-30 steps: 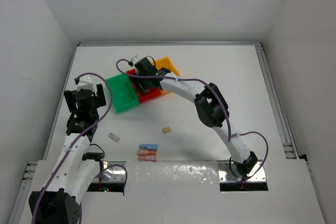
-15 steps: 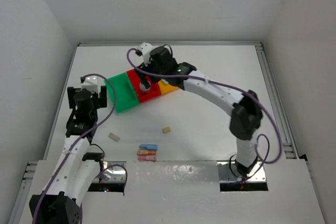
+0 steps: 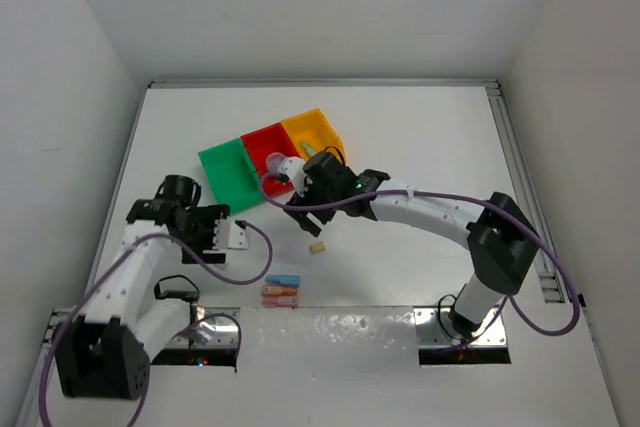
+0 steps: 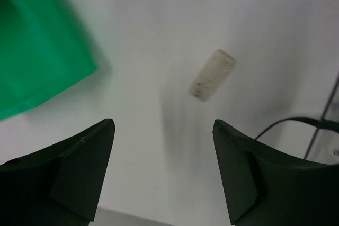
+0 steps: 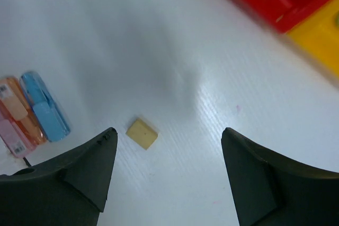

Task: Sort the stationery into containers
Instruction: Pick up the stationery from the corner of the board, then place the stationery in the storage box, then pick up the stationery from the center of the board, then place the stationery in the storage box, then move the pen to the center of the board.

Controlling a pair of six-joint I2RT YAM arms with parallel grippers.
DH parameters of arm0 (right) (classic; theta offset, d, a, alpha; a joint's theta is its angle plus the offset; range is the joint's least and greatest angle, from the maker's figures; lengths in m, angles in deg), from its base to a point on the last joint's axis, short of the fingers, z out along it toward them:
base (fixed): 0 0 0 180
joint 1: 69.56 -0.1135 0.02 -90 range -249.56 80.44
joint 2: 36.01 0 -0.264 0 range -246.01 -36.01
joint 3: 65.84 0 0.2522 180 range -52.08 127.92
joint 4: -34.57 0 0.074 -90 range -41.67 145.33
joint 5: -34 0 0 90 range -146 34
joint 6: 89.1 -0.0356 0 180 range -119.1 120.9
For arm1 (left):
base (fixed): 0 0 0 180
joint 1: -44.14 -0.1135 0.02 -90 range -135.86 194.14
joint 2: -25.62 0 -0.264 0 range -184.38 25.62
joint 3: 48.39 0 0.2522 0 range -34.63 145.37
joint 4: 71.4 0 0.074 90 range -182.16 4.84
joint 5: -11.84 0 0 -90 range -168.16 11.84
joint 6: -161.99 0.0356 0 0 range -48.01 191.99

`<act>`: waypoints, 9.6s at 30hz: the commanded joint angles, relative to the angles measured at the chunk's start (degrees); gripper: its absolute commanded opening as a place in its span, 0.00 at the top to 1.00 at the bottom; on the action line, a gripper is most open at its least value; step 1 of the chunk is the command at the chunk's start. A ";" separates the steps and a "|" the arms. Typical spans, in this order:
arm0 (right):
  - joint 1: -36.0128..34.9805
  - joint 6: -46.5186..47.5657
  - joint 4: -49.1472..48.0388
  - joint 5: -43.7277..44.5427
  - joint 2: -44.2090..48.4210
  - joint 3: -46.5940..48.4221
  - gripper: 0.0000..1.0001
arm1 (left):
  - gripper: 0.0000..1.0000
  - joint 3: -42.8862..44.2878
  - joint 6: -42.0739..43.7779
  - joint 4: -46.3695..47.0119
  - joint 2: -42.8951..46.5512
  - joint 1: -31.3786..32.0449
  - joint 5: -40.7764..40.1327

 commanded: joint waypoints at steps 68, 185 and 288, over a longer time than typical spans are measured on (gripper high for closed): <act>9.36 -15.19 -15.00 11.38 28.53 -27.84 0.22 | 1.00 27.32 -113.13 23.45 -32.90 7.64 -28.95; 19.29 -18.09 -0.32 18.59 56.74 -38.39 0.15 | 1.00 21.79 -71.55 29.53 -43.55 42.72 -10.32; -17.09 -10.79 -16.76 1.10 -12.08 -7.62 0.55 | 0.25 20.84 -94.59 23.89 -8.57 -5.36 -14.90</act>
